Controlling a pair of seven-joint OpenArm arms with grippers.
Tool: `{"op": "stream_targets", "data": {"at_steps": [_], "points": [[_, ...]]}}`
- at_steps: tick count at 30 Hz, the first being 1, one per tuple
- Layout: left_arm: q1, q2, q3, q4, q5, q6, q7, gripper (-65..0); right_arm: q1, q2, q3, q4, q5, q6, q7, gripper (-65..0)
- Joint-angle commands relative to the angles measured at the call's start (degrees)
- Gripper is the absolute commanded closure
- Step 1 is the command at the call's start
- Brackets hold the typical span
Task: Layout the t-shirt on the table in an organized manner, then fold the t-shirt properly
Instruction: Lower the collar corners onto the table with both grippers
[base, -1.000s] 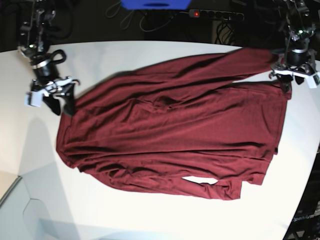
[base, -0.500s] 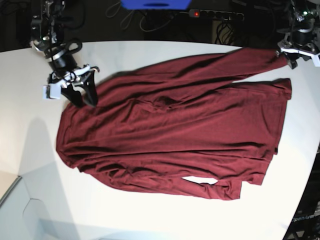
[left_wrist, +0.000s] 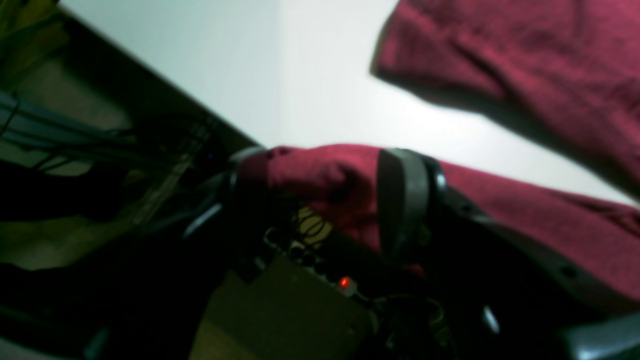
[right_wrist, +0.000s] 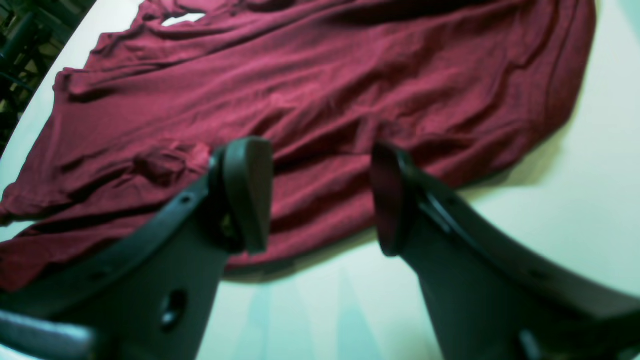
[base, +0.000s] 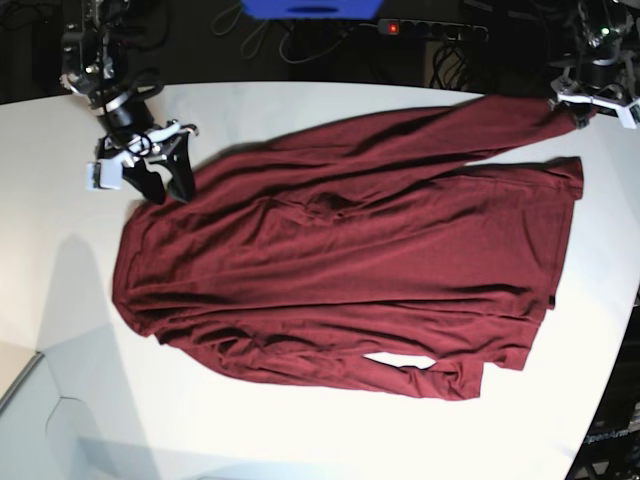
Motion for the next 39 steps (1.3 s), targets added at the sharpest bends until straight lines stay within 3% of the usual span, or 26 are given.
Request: {"op": "stream_targets", "data": {"at_steps": [1, 13, 19, 26, 29, 39], "points": [[-0.3, -0.56, 0.41, 0.68, -0.19, -0.07, -1.24, -34.2, 0.12, 0.55, 0.31, 1.0, 0.81, 0.36, 1.55, -31.2], [-2.5, -0.91, 2.61, -2.93, -0.19, -0.07, -1.24, -33.4, 0.3, 0.55, 0.31, 0.65, 0.81, 0.36, 1.55, -31.2], [-4.52, -1.09, 2.35, -4.07, -0.19, -0.07, -1.41, -16.9, 0.56, 0.63, 0.31, 0.47, 0.81, 0.36, 1.55, -31.2], [-5.31, -1.18, 2.26, -3.46, -0.19, -0.07, -1.5, -13.5, 0.56, 0.81, 0.31, 0.47, 0.81, 0.36, 1.55, -31.2], [-7.25, -1.18, 2.17, -3.46, -0.19, -0.07, -1.32, 0.0, 0.65, 0.9, 0.31, 0.47, 0.81, 0.36, 1.55, -31.2], [-8.92, -1.18, -0.47, 3.4, -0.19, 0.02, -1.15, 0.0, 0.65, 0.9, 0.31, 0.47, 0.81, 0.36, 1.55, -31.2]]}}
